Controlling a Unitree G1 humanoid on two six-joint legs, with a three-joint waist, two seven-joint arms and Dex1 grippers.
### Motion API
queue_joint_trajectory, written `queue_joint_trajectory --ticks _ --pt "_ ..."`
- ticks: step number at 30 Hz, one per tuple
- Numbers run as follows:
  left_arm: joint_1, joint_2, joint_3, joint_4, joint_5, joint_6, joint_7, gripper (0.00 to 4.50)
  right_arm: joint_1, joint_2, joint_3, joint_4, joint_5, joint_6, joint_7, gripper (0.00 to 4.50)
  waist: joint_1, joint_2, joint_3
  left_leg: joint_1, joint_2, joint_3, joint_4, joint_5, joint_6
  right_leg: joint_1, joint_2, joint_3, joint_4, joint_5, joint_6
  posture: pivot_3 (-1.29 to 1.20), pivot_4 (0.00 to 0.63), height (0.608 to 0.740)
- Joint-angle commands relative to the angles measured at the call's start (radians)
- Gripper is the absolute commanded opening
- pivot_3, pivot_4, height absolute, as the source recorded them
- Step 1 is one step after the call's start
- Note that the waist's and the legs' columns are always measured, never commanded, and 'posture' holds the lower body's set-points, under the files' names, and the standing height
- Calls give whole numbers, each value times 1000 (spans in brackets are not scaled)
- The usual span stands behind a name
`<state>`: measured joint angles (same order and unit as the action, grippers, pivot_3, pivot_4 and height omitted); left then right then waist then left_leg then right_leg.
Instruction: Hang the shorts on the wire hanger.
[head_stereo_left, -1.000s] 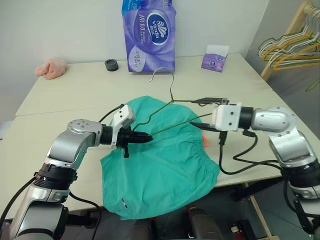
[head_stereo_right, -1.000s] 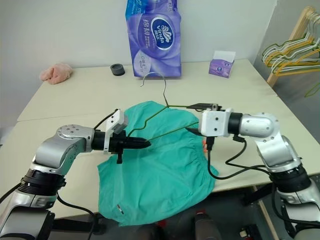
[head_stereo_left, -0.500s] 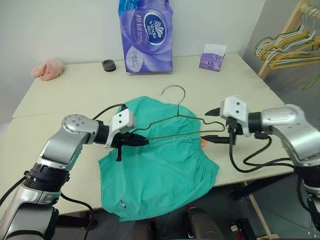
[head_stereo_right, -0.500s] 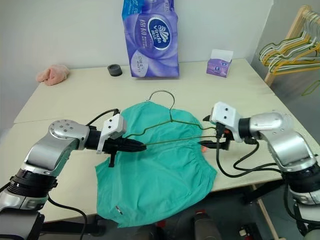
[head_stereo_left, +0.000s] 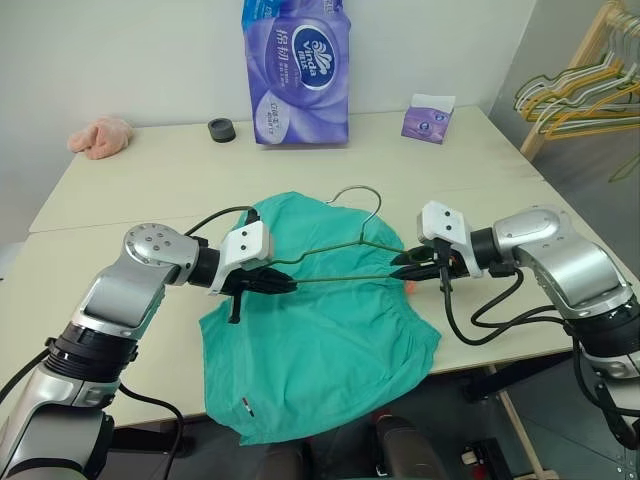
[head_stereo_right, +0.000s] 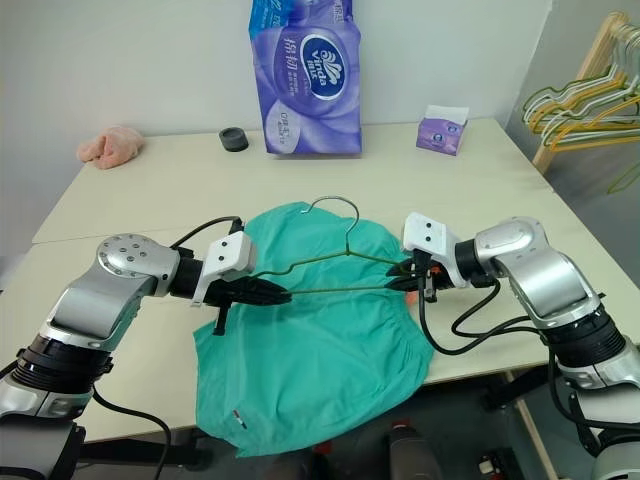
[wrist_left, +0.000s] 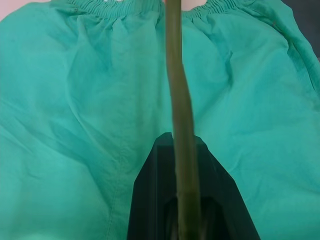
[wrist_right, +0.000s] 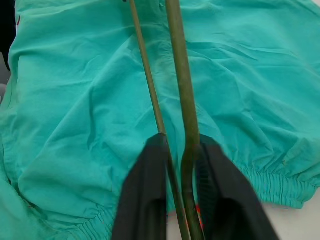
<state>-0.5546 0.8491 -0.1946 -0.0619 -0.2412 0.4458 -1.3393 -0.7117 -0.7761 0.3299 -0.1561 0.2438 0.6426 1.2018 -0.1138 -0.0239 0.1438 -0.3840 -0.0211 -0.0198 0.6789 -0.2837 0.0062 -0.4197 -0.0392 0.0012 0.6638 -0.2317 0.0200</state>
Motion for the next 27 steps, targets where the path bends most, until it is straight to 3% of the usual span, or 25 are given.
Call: queue_joint_trajectory --ticks 1,12,15,21,27 --pt "-27 0 14 -26 -13 -5 -2 0 16 -11 6 -31 -19 -25 8 25 0 0 0 0 0 0 0 0 0 0 0 0 0 0 0 -183 85 740" --pt "-23 -5 12 -21 -6 -14 -2 0 45 -8 -22 -57 -1 -29 21 25 0 0 0 0 0 0 0 0 0 0 0 0 0 0 0 -188 84 740" --pt "-22 -4 11 -22 -4 -17 -1 0 45 -2 -40 -55 -4 -40 5 686 0 0 0 0 0 0 0 0 0 0 0 0 0 0 0 -188 85 740" --pt "-21 -4 12 -27 -5 -16 5 0 64 -56 -59 -82 -3 -16 21 2647 1 0 0 0 0 0 0 0 0 0 0 0 0 0 0 -191 88 740" --pt "-22 -12 9 -34 -8 -12 8 0 63 -48 -25 -43 -44 -15 -13 2647 0 0 0 0 0 0 1 0 0 0 0 0 1 0 0 -193 88 740"
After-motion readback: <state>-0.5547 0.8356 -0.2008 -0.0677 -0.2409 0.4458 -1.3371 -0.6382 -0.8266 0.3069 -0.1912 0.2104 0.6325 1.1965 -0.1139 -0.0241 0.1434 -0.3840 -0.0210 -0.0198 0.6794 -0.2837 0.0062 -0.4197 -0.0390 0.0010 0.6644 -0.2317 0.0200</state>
